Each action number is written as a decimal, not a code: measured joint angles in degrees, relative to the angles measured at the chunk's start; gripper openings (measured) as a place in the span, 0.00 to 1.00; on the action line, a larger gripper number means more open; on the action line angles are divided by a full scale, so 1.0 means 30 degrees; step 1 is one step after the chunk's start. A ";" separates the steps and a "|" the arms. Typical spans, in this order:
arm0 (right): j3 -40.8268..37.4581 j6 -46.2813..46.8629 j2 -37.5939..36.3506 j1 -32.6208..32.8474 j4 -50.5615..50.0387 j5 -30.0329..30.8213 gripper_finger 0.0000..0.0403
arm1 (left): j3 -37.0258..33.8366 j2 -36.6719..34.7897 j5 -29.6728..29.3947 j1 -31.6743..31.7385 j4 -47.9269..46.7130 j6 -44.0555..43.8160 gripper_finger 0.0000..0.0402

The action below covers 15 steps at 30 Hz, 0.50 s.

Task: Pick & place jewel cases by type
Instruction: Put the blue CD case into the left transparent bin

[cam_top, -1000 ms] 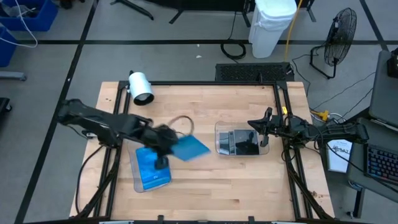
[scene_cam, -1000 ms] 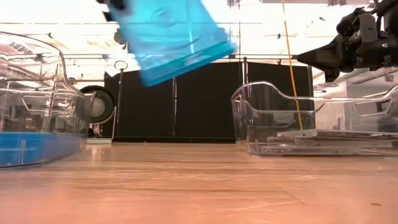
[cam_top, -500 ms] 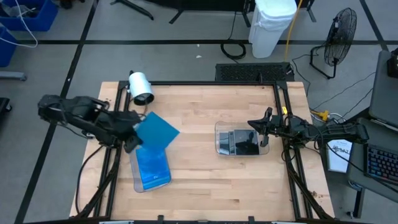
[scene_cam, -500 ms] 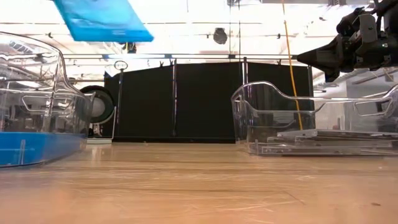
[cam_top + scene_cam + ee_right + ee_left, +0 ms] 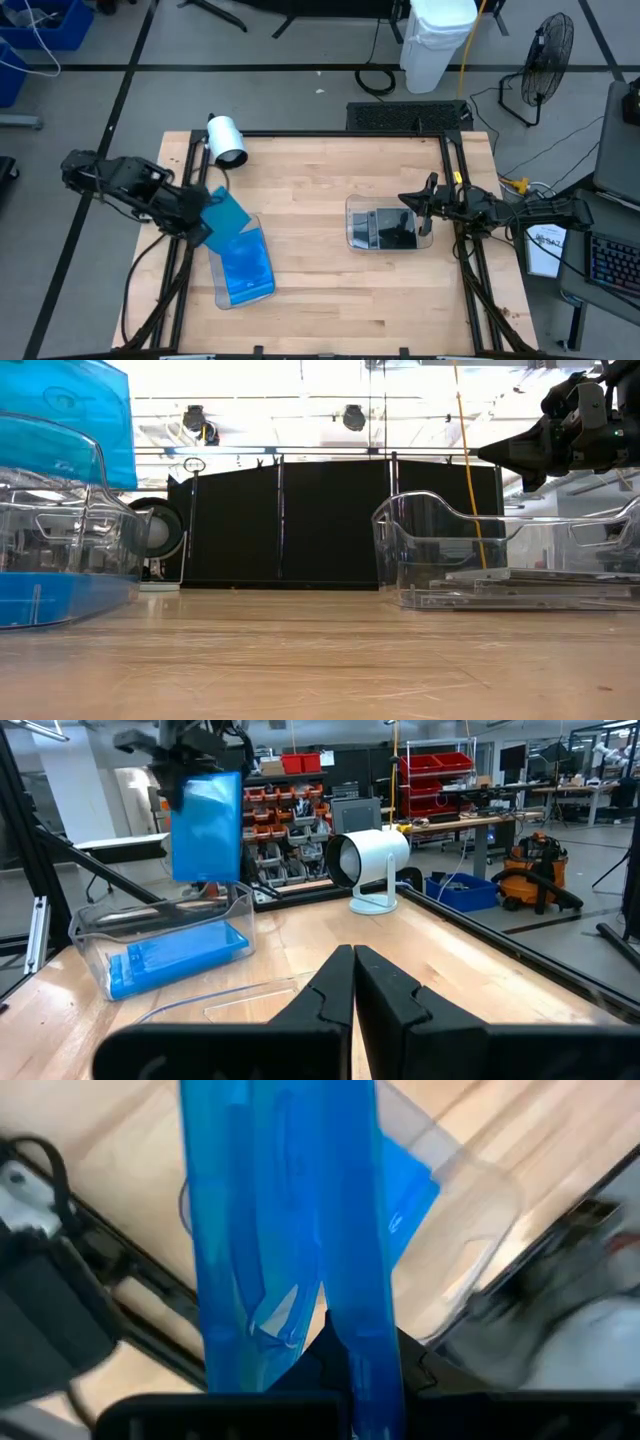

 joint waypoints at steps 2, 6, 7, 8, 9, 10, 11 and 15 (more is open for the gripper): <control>0.0006 -0.0007 0.0000 0.0000 0.0000 0.0000 0.01 | -0.0075 0.0603 0.0086 -0.0342 0.0101 0.1256 0.04; -0.0001 -0.0005 0.0007 -0.0002 -0.0005 0.0000 0.01 | -0.0448 0.2313 0.1309 -0.0931 0.0385 0.3231 0.04; 0.0005 -0.0001 0.0006 -0.0003 -0.0003 0.0000 0.01 | -0.0566 0.2849 0.1977 -0.1025 0.0473 0.3385 0.04; -0.0001 0.0000 0.0000 -0.0007 0.0000 0.0000 0.01 | -0.0634 0.3438 0.2536 -0.1113 0.0531 0.3455 0.04; 0.0006 -0.0007 0.0007 -0.0001 0.0000 0.0000 0.01 | -0.0663 0.3974 0.2848 -0.1243 0.0531 0.3441 0.04; 0.0002 -0.0003 0.0007 -0.0003 -0.0004 0.0000 0.01 | -0.0663 0.4474 0.3024 -0.1400 0.0610 0.3367 0.04; 0.0001 -0.0005 0.0003 -0.0007 -0.0005 0.0000 0.01 | -0.0663 0.4956 0.3065 -0.1596 0.0595 0.3306 0.04; 0.0000 -0.0006 0.0000 -0.0004 0.0000 0.0000 0.01 | -0.0670 0.6578 0.3429 -0.2323 0.1959 0.3379 0.04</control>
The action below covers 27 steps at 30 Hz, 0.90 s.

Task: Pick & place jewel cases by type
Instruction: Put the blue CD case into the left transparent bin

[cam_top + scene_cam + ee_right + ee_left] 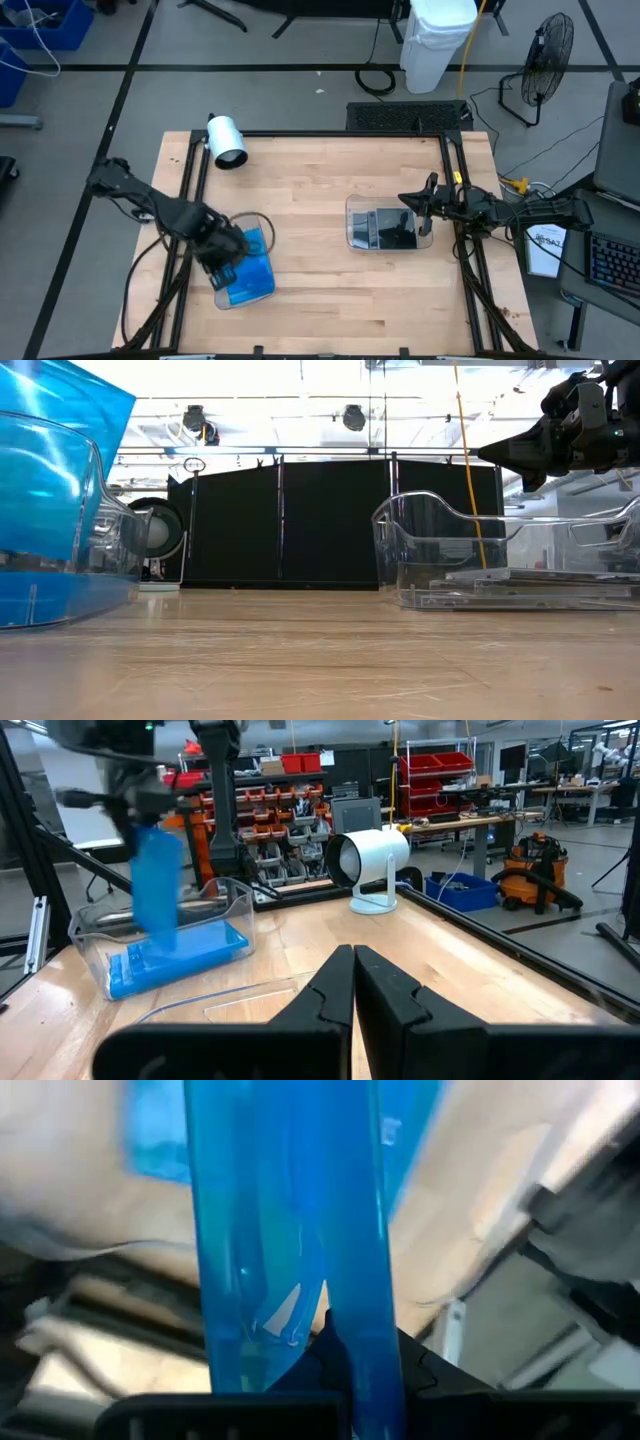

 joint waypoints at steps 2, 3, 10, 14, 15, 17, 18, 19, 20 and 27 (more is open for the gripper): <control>0.0000 0.0006 0.0007 -0.0003 0.0000 0.0000 0.01 | 0.0000 0.0562 0.0060 -0.0334 0.1446 0.0591 0.04; 0.0006 0.0006 0.0007 -0.0001 0.0000 0.0000 0.01 | 0.0000 0.0760 0.0052 -0.0467 0.2243 0.0908 0.04; 0.0005 0.0002 0.0003 0.0000 -0.0001 0.0000 0.01 | 0.0000 0.1486 -0.0729 -0.1252 0.4351 0.1032 0.04; 0.0006 0.0006 0.0000 0.0004 0.0000 0.0000 0.01 | 0.0000 0.1732 -0.0624 -0.1412 0.4335 0.0914 0.04; 0.0003 0.0000 0.0003 0.0000 0.0000 0.0000 0.01 | 0.0000 0.1827 -0.0624 -0.1412 0.4301 0.0907 0.04; -0.0001 -0.0001 0.0007 -0.0003 0.0000 0.0000 0.01 | -0.0213 0.1866 -0.0722 -0.1405 0.4386 0.0779 0.04; 0.0006 -0.0001 0.0000 0.0004 0.0000 0.0000 0.01 | -0.0419 0.1844 -0.0761 -0.1392 0.4536 0.0694 0.04; 0.0006 0.0006 0.0004 0.0000 0.0000 0.0000 0.01 | -0.0714 0.1827 -0.0797 -0.1375 0.4652 0.0544 0.04; 0.0004 0.0006 0.0005 -0.0001 0.0000 0.0000 0.01 | -0.1012 0.1831 -0.0924 -0.1354 0.4650 0.0383 0.04; 0.0002 0.0006 0.0007 -0.0003 0.0000 0.0000 0.01 | -0.2222 0.1842 -0.1280 -0.1340 0.4131 -0.2056 0.21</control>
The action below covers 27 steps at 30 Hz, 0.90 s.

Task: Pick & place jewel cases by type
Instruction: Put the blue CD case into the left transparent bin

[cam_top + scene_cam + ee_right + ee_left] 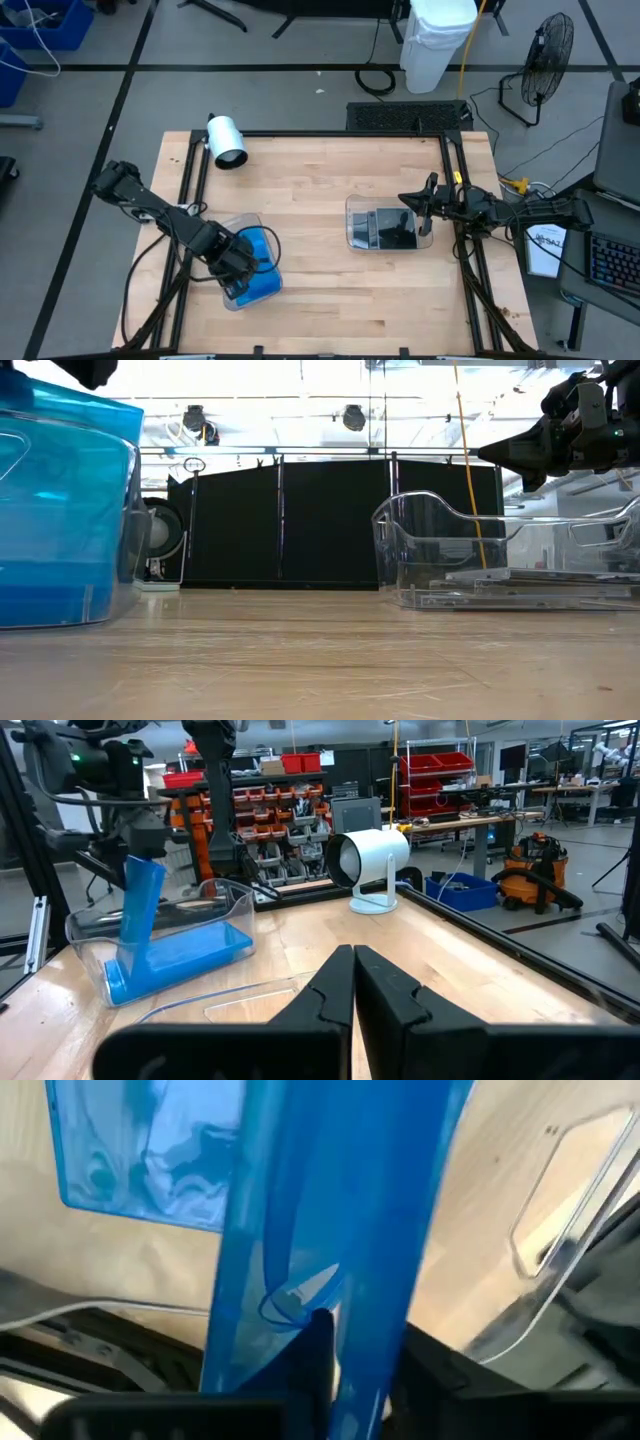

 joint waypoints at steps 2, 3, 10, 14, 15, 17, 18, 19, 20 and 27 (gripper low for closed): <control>0.0004 -0.0005 0.0000 0.0005 0.0000 0.0000 0.01 | 0.0037 0.0000 0.0231 0.0007 0.0009 -0.0530 0.27; 0.0004 -0.0004 0.0000 0.0003 -0.0004 0.0000 0.01 | 0.0102 -0.0018 0.0419 0.0003 0.0010 -0.0557 0.30; 0.0004 0.0000 0.0000 0.0000 0.0000 0.0000 0.01 | 0.0211 -0.0764 0.0259 -0.0007 -0.0007 0.0799 0.40; 0.0003 -0.0007 0.0000 0.0007 -0.0001 0.0000 0.01 | 0.0216 -0.1160 -0.1522 0.0005 -0.0245 0.0901 0.41; 0.0004 -0.0007 0.0000 0.0007 0.0000 0.0000 0.01 | 0.0222 -0.1173 -0.1727 0.0007 -0.0400 0.0890 0.41; -0.0004 0.0000 -0.0005 0.0000 -0.0005 0.0000 0.01 | 0.0226 -0.1166 -0.1979 0.0000 -0.0733 0.0686 0.41; 0.0004 -0.0002 -0.0005 0.0000 -0.0002 0.0000 0.01 | 0.0226 -0.1166 -0.1994 -0.0021 -0.0829 0.0610 0.41; 0.0000 0.0000 0.0000 0.0004 0.0000 0.0000 0.01 | 0.0226 -0.1166 -0.1945 -0.0015 -0.0917 0.0610 0.41; -0.0002 -0.0001 0.0000 0.0003 -0.0001 0.0000 0.01 | 0.0226 -0.1166 -0.1855 -0.0015 -0.1028 0.0623 0.41; 0.0004 -0.0007 0.0000 0.0000 -0.0006 0.0000 0.01 | 0.0233 -0.1166 -0.3109 -0.0015 -0.2104 0.0384 0.41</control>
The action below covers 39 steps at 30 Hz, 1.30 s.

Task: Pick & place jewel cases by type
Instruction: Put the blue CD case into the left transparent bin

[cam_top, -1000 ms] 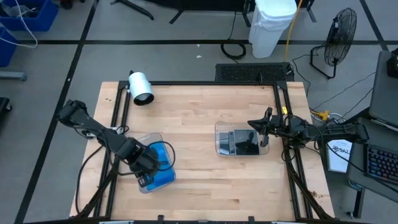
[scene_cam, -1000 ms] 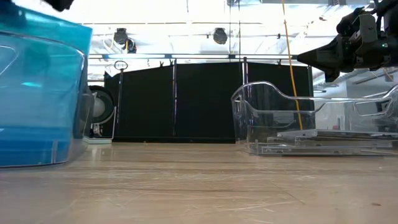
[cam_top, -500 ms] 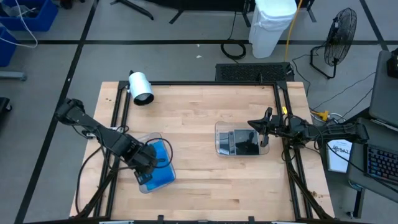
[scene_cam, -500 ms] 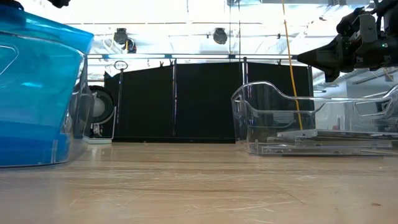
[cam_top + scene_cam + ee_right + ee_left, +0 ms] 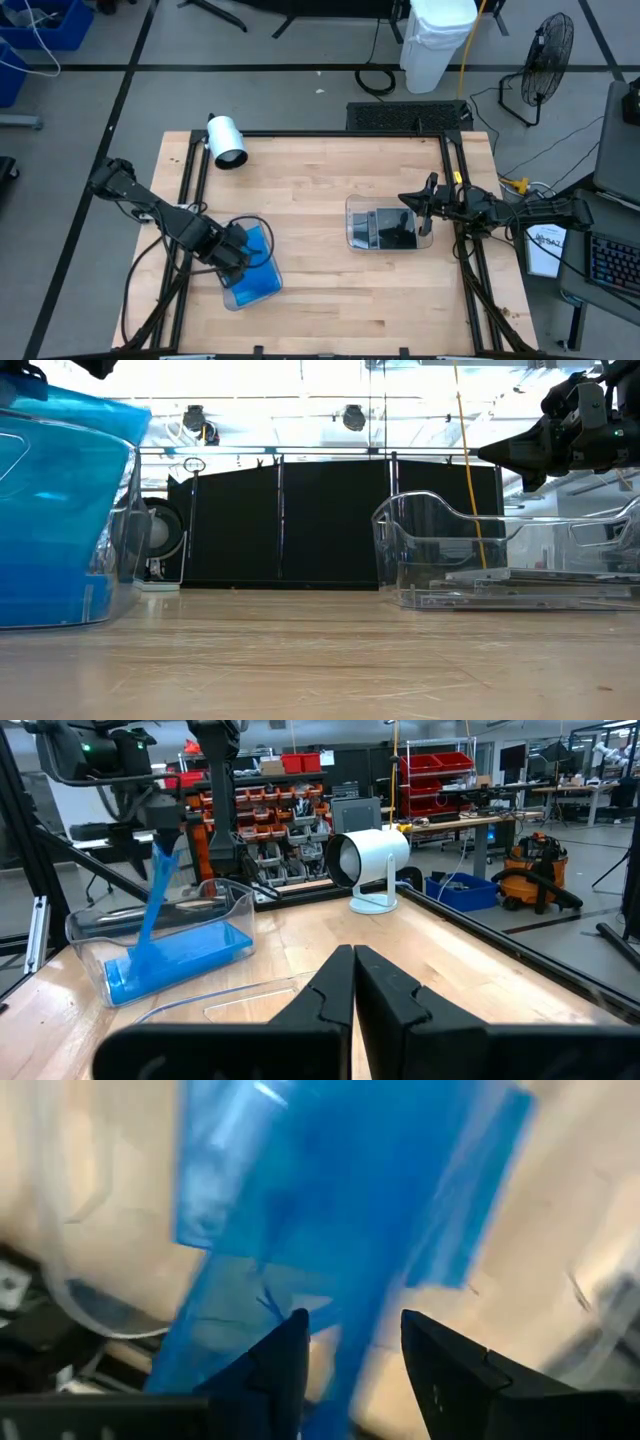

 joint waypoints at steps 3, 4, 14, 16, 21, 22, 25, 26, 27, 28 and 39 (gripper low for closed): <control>0.0000 0.0007 -0.0006 0.0006 -0.0001 0.0000 0.01 | 0.0000 -0.0007 -0.1152 -0.0022 0.0222 -0.0944 0.41; -0.0007 0.0006 -0.0003 0.0003 0.0004 0.0000 0.01 | 0.0000 -0.0007 -0.1120 -0.0022 0.0321 -0.0947 0.41; -0.0003 0.0004 -0.0007 0.0004 0.0004 0.0000 0.01 | 0.0007 0.0009 -0.1692 0.0036 -0.0575 -0.3393 0.41; -0.0007 0.0005 -0.0002 0.0005 0.0006 0.0000 0.01 | 0.0015 0.0144 -0.1596 0.0034 -0.1383 -0.4177 0.42; -0.0002 0.0007 -0.0006 0.0006 0.0006 0.0000 0.01 | 0.0015 0.0272 -0.1715 -0.0127 -0.2381 -0.4646 0.48; -0.0007 0.0002 0.0000 0.0007 0.0006 0.0000 0.01 | 0.0015 0.0277 -0.1880 -0.0120 -0.2462 -0.4759 0.51; 0.0000 0.0005 0.0000 0.0005 0.0004 0.0000 0.01 | 0.0015 0.0277 -0.2513 -0.0109 -0.2638 -0.5118 0.60; 0.0000 0.0006 0.0000 0.0006 0.0006 0.0000 0.01 | 0.0015 0.0277 -0.2594 -0.0109 -0.2625 -0.5179 0.63; -0.0004 0.0004 -0.0003 0.0004 -0.0001 0.0000 0.01 | 0.0015 0.0277 -0.2667 -0.0109 -0.2582 -0.5315 0.67; -0.0003 0.0007 -0.0001 0.0006 0.0006 0.0000 0.01 | 0.0015 0.0277 -0.2702 -0.0109 -0.2464 -0.5490 0.71; 0.0000 0.0000 -0.0007 0.0007 0.0006 0.0000 0.01 | 0.0007 0.0277 -0.3335 -0.0109 0.1892 -0.4608 0.98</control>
